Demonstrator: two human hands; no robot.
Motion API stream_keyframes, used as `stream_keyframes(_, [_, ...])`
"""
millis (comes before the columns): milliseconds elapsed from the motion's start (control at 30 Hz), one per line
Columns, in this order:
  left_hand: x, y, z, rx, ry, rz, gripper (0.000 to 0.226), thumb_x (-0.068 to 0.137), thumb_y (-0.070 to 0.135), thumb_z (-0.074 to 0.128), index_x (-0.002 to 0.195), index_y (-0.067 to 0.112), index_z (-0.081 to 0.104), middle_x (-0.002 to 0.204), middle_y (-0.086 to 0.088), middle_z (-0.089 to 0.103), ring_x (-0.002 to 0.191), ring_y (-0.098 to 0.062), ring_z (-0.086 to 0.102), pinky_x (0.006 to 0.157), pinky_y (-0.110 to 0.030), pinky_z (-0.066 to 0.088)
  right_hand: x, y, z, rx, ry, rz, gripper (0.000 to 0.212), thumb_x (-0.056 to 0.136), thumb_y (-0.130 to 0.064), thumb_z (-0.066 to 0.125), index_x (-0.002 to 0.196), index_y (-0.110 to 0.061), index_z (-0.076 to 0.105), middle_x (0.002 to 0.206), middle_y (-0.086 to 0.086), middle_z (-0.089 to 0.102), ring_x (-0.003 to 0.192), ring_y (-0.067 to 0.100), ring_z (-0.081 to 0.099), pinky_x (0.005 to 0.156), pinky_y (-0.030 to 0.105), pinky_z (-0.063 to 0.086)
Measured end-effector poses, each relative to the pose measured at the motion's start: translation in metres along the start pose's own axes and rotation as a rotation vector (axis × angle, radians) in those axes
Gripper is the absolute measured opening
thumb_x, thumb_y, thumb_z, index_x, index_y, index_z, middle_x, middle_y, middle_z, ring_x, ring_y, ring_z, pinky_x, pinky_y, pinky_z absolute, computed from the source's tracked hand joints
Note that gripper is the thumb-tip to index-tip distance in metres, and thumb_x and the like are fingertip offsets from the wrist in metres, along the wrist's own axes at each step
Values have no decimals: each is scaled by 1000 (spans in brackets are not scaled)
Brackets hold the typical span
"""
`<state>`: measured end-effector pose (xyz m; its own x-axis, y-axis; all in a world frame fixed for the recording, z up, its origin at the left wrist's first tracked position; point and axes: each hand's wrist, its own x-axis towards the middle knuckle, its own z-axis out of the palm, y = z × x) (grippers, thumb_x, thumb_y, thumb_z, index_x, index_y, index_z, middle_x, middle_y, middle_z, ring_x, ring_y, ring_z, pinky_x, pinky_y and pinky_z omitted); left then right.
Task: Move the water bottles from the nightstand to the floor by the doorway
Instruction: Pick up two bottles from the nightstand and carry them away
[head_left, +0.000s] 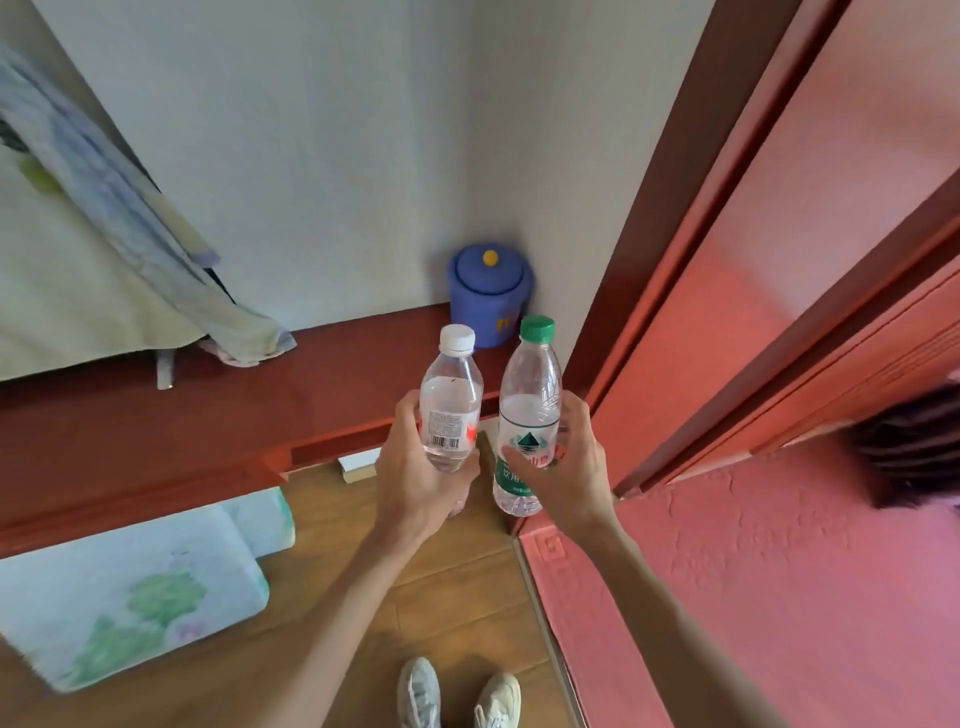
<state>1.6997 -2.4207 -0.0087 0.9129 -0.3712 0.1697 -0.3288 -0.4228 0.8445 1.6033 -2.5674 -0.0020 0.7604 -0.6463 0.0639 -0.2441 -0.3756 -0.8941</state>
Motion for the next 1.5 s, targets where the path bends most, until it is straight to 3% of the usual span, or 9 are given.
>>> stream_keyframes(367, [-5, -83, 20, 26, -49, -67, 76, 64, 29, 87, 128, 31, 45, 105, 19, 62, 91, 0, 62, 72, -20, 53, 9, 60, 61, -31, -70, 88, 74, 69, -20, 86, 128, -22, 42, 103, -31, 56, 91, -21, 54, 68, 2, 44])
stream_keyframes(467, [-12, -110, 29, 40, -77, -80, 78, 65, 34, 88, 132, 27, 48, 111, 19, 64, 93, 3, 61, 76, -14, 51, 8, 80, 76, -53, -78, 132, 75, 68, -22, 87, 127, -24, 42, 103, -32, 56, 96, -16, 56, 75, 17, 53])
stream_keyframes(567, [-19, -135, 40, 53, -85, -123, 80, 64, 38, 88, 133, 25, 50, 112, 15, 67, 92, -1, 64, 78, -21, 53, 6, 102, 94, -64, -76, 180, 75, 67, -25, 87, 126, -28, 41, 104, -32, 58, 100, -5, 60, 83, 37, 57])
stream_keyframes(667, [-22, -159, 51, 27, -91, -167, 75, 66, 44, 86, 130, 28, 50, 108, 16, 67, 91, 0, 63, 76, -23, 54, 4, 125, 111, -83, -78, 193, 75, 65, -28, 88, 124, -28, 42, 106, -30, 59, 99, 4, 64, 83, 45, 57])
stream_keyframes(767, [-28, -187, 62, -25, -91, -218, 68, 67, 49, 84, 123, 31, 50, 108, 18, 65, 93, 8, 61, 77, -13, 50, 1, 152, 129, -84, -63, 201, 75, 62, -23, 90, 122, -24, 44, 107, -38, 55, 98, -2, 63, 80, 42, 58])
stream_keyframes(933, [-36, -240, 88, -47, -73, -268, 81, 62, 59, 78, 126, 16, 54, 111, 11, 67, 95, 0, 62, 80, -21, 53, -4, 203, 159, -66, -82, 222, 78, 61, -19, 91, 120, -30, 41, 109, -43, 52, 102, -8, 60, 81, 40, 59])
stream_keyframes(1100, [-41, -287, 123, 0, -22, -316, 74, 56, 39, 91, 118, 15, 58, 102, 13, 65, 87, 3, 55, 73, 0, 39, -10, 264, 188, -60, -120, 258, 77, 62, -24, 90, 120, -32, 40, 111, -33, 56, 103, 0, 63, 82, 40, 59])
stream_keyframes(1267, [-49, -347, 172, 58, -41, -319, 77, 54, 33, 93, 118, 18, 54, 104, 6, 67, 90, -14, 61, 75, -26, 49, -6, 335, 216, -92, -134, 228, 76, 63, -31, 88, 122, -24, 40, 110, -24, 56, 99, 7, 63, 81, 42, 58])
stream_keyframes(1500, [-56, -419, 244, 83, -11, -324, 83, 53, 41, 91, 120, 13, 51, 111, 0, 65, 95, -15, 59, 77, -22, 44, 14, 433, 244, -127, -135, 166, 77, 66, -31, 87, 123, -22, 36, 105, -37, 46, 94, 0, 58, 76, 39, 59])
